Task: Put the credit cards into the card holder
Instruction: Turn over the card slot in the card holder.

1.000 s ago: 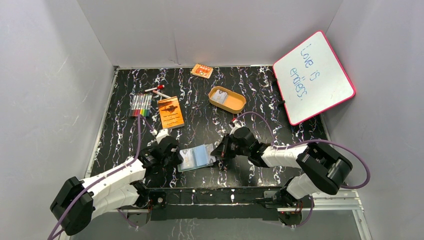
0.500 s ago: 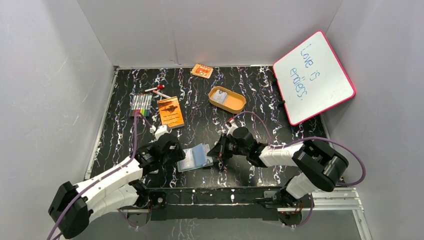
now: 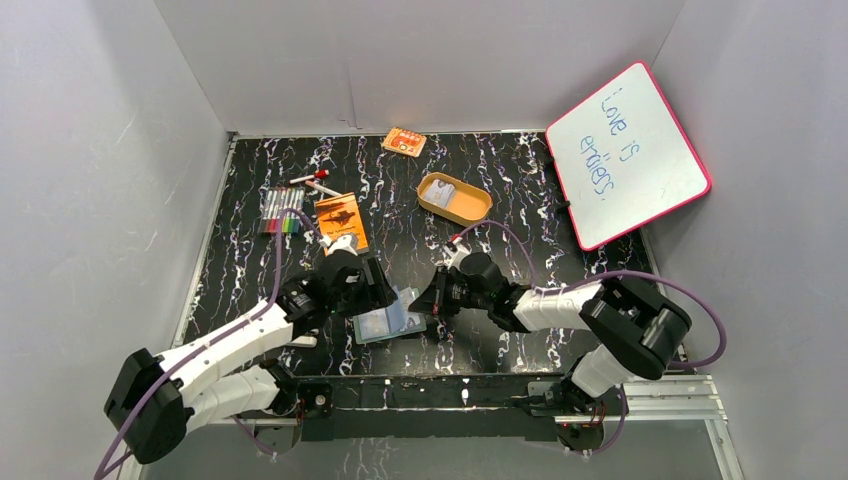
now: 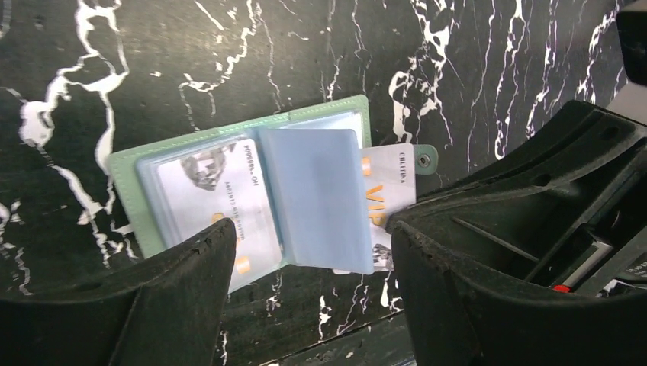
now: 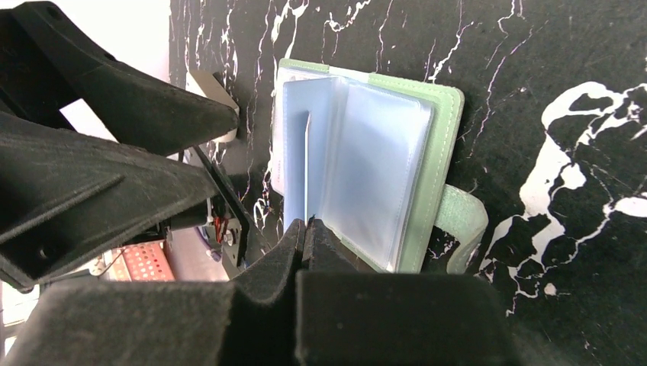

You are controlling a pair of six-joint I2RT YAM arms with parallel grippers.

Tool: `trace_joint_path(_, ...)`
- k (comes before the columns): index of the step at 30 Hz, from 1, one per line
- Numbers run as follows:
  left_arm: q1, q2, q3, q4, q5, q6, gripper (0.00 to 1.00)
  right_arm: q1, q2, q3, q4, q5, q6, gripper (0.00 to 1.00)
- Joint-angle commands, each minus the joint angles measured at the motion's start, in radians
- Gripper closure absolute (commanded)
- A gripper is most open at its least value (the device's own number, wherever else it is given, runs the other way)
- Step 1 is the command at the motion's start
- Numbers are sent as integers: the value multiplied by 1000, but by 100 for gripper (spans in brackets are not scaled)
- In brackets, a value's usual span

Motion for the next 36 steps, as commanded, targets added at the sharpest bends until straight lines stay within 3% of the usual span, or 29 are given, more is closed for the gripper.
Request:
trace_joint_path(1,1,38,-2,89,95,19,29,12,20,49,55,-15,-9,100)
trace_joint_path(11,1,77,-33,131,112,30,45,14,34,54,59,-21,-11,100)
trace_joint_path(19,1,107,-32,141,110,30,37,18,38,62,72,-41,-18,100)
trace_joint_path(23,0,108,-32,138,107,37,37,24,49,74,77,-57,-25,100)
trace_joint_path(27,1,100,-41,120,91,38,50,27,55,73,77,-54,-23,100)
trace_joint_path(36,1,46,-75,60,16,26,99,27,25,58,24,1,-25,100)
